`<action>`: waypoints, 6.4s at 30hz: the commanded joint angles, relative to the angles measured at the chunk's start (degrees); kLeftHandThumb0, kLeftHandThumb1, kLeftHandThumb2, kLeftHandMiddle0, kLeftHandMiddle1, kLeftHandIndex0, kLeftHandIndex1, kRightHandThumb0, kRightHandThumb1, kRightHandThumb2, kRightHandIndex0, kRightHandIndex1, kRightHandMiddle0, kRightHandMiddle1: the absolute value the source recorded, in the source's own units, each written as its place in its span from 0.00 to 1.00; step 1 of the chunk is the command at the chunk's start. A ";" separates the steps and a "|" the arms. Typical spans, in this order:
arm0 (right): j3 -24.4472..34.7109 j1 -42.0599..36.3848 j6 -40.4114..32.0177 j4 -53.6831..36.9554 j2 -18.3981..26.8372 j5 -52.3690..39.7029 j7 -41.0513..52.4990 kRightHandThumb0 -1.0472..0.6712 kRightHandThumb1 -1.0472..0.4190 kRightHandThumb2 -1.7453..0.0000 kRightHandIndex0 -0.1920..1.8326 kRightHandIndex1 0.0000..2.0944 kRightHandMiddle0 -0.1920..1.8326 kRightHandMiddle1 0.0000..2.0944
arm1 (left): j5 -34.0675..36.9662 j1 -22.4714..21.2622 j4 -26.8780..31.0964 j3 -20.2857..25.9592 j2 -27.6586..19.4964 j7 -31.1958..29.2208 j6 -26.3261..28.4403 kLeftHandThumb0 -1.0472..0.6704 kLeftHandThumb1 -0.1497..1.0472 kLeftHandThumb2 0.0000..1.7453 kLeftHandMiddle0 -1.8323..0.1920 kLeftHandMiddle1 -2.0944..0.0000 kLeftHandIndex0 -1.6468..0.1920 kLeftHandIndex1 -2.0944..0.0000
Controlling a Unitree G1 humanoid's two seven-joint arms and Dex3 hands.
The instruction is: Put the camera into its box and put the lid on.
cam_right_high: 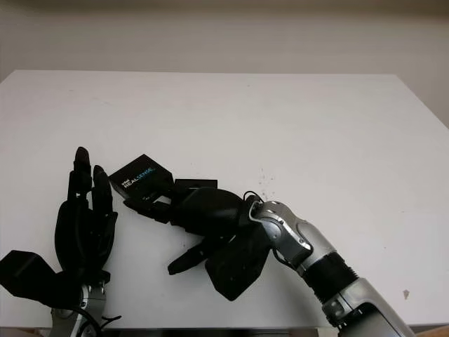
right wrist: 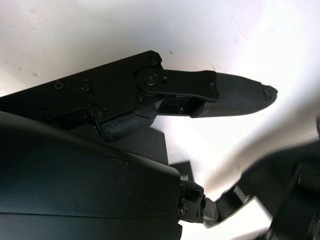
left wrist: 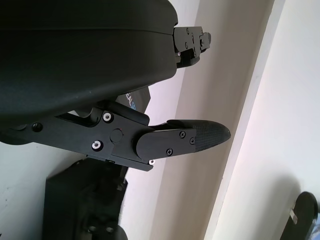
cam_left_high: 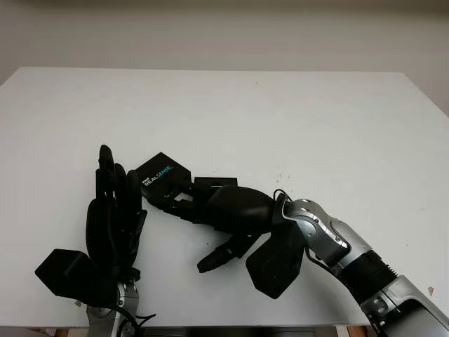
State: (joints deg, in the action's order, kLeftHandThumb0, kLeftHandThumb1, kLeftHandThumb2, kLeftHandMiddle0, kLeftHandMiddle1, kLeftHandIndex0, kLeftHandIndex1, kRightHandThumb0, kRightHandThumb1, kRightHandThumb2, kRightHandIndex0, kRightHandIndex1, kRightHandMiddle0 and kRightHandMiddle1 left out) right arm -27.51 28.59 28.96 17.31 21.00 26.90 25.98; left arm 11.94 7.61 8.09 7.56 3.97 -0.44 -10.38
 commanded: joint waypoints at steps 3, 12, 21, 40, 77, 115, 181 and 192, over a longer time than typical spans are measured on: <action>9.03 -0.67 -2.46 -1.56 -1.53 -9.28 -3.83 0.12 0.00 0.70 0.00 0.00 0.00 0.00 | -0.94 0.09 0.27 0.08 0.20 0.64 -1.01 0.28 1.00 0.25 0.92 0.97 0.93 0.97; 21.06 -3.21 -11.71 -11.47 -3.34 -20.52 -9.29 0.13 0.00 0.69 0.04 0.02 0.03 0.02 | -0.79 -0.32 0.05 0.20 -0.24 0.41 -1.09 0.28 1.00 0.25 0.91 0.97 0.92 0.97; 24.12 -5.26 -17.89 -16.66 -2.55 -19.85 -10.39 0.14 0.00 0.67 0.04 0.03 0.03 0.02 | -0.65 -0.45 0.32 0.36 -0.64 0.10 -1.29 0.28 1.00 0.24 0.91 0.97 0.92 0.97; 32.79 -4.32 -39.04 -14.55 -9.95 -37.18 -13.17 0.20 0.00 0.58 0.00 0.00 0.00 0.00 | -35.26 -12.25 1.77 0.37 -22.64 2.53 7.67 0.20 0.95 0.03 0.92 0.99 0.92 0.99; 33.06 -4.66 -41.71 -16.16 -11.76 -37.03 -17.53 0.21 0.00 0.59 0.00 0.00 0.00 0.00 | -48.64 -20.60 -6.23 -14.66 -32.29 -8.19 17.57 0.22 0.88 0.03 0.96 0.97 0.93 0.97; 32.63 -5.96 -42.19 -16.92 -11.92 -36.19 -17.41 0.22 0.00 0.59 0.00 0.00 0.00 0.00 | -42.51 -29.19 -24.86 -17.92 -33.64 -7.32 7.72 0.48 0.92 0.03 0.75 0.70 0.66 0.92; 30.28 -8.03 -39.45 -15.69 -17.48 -35.06 -19.08 0.23 0.00 0.63 0.00 0.00 0.00 0.00 | -28.04 -29.77 15.34 -18.30 -35.10 -30.52 37.70 0.54 0.94 0.03 0.73 0.30 0.74 0.27; 30.49 -7.96 -39.63 -15.69 -17.91 -35.05 -19.28 0.21 0.00 0.64 0.00 0.00 0.00 0.00 | -30.58 -31.40 12.60 -20.22 -33.45 -29.76 39.38 0.55 0.93 0.03 0.73 0.26 0.74 0.24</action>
State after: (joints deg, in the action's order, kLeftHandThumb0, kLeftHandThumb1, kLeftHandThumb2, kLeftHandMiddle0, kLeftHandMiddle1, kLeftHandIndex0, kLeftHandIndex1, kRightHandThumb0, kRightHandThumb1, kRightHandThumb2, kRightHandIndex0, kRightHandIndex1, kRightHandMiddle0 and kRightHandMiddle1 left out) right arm 2.81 20.46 -11.13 1.62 3.00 -8.11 6.70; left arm -18.24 -22.48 21.03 -12.26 -30.06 -30.65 28.63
